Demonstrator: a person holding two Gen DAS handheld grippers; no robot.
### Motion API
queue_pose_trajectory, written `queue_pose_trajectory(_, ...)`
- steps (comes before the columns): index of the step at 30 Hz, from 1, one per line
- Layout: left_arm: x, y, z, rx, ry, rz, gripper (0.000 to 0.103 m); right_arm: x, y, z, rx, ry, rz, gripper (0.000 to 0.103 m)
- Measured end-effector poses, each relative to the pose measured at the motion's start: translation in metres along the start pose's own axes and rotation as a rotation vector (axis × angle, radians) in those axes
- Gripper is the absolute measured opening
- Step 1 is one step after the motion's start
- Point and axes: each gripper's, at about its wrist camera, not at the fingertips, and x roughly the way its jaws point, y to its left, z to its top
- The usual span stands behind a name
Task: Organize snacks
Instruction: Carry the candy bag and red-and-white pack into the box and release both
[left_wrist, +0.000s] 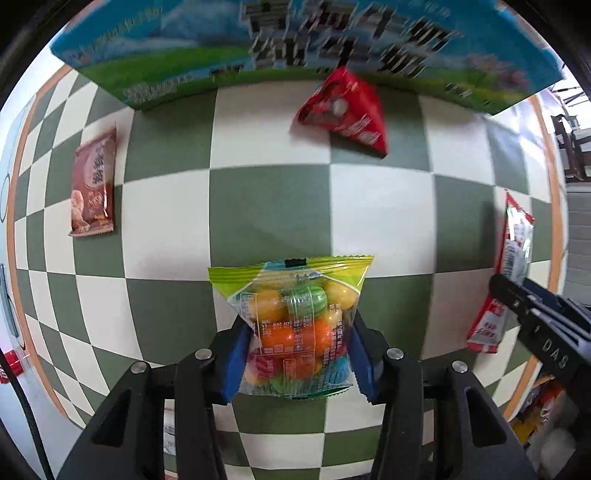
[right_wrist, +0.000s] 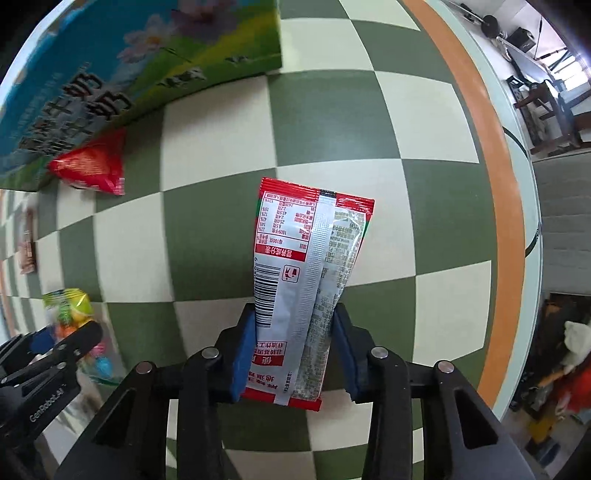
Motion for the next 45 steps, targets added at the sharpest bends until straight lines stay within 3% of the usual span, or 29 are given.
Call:
queue_pose_trajectory(8,-0.087,-0.013,0.015,0.012,-0.131,-0.095,0.046,-0.062,-0.012,-0.005,-0.029,-0.071,0.139,0.042)
queue_pose_trajectory(12,-0.133,-0.001,0.029,0.023,-0.210,-0.134,0.046,-0.099,-0.006,-0.006,-0.044,-0.125,0.212,0.042)
queue_pose_trajectory(16,-0.167,0.016,0.059,0.027,-0.264,-0.147,0.046,-0.147,-0.008,0.002,-0.071,-0.188,0.276,0.042)
queue_pose_trajectory(21,-0.178,0.036,0.120,0.005,-0.269,-0.133,0.046,-0.193,-0.001,0.049,-0.114,-0.272,0.308,0.042)
queue_pose_trajectory(25,-0.162,0.046,0.172,-0.015,-0.194,-0.164,0.046,-0.205,0.018,0.098,-0.141,-0.302,0.274,0.042)
queue_pose_trajectory(31,-0.116,0.039,0.231,-0.054,-0.013,-0.260,0.046,-0.174,0.031,0.164,-0.139,-0.231,0.241,0.042)
queue_pose_trajectory(38,-0.066,0.026,0.249,-0.074,0.149,-0.311,0.046,-0.119,0.026,0.192,-0.130,-0.144,0.223,0.042)
queue_pose_trajectory(45,-0.047,0.019,0.247,-0.068,0.197,-0.305,0.046,-0.092,0.019,0.198,-0.120,-0.106,0.238,0.043)
